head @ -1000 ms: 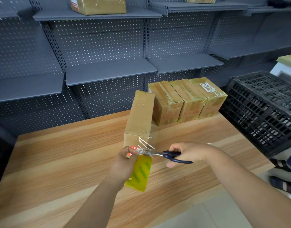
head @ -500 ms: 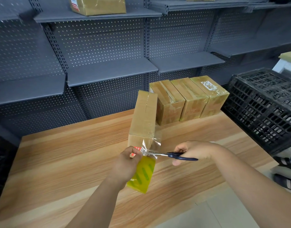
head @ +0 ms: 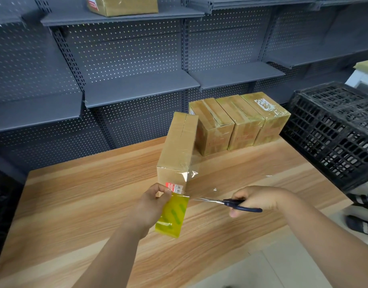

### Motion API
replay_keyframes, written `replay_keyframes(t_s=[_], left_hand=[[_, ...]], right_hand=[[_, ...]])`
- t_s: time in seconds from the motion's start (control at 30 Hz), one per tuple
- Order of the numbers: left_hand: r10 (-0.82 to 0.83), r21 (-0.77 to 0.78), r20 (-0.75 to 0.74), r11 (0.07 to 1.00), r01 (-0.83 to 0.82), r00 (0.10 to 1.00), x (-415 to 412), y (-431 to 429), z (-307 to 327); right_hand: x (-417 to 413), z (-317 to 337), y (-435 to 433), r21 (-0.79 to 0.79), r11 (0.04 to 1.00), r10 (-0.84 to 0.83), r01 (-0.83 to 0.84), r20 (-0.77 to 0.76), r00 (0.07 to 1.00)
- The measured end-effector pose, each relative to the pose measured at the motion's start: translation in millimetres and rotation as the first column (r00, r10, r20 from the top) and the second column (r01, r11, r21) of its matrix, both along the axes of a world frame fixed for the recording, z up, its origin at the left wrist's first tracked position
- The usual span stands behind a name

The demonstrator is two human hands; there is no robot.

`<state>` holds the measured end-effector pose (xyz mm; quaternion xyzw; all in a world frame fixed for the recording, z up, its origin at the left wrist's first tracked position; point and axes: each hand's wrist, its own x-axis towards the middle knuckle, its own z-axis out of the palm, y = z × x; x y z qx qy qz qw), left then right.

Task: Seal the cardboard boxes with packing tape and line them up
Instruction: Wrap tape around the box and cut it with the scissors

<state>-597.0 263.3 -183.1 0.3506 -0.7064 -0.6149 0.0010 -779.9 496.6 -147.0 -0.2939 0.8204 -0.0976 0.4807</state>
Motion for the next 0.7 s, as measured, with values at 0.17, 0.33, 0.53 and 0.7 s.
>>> replay_keyframes(t_s=[0.17, 0.33, 0.53, 0.7], left_hand=[[0.005, -0.003, -0.011, 1.000, -0.005, 1.000, 2, 2, 0], [0.020, -0.004, -0.014, 1.000, -0.020, 1.000, 1, 5, 0], [0.039, 0.007, -0.026, 0.999, -0.039, 0.999, 1, 10, 5], [0.050, 0.018, -0.010, 0.999, -0.050, 0.999, 2, 11, 6]], right_hand=[[6, -16, 11, -0.101, 0.985, -0.138, 0.137, 0.006, 0.990], [16, -20, -8, -0.146, 0.982, -0.114, 0.117, 0.028, 0.993], [17, -13, -38, -0.162, 0.984, -0.069, 0.068, 0.002, 0.998], [21, -6, -54, -0.164, 0.985, -0.057, 0.057, 0.003, 0.998]])
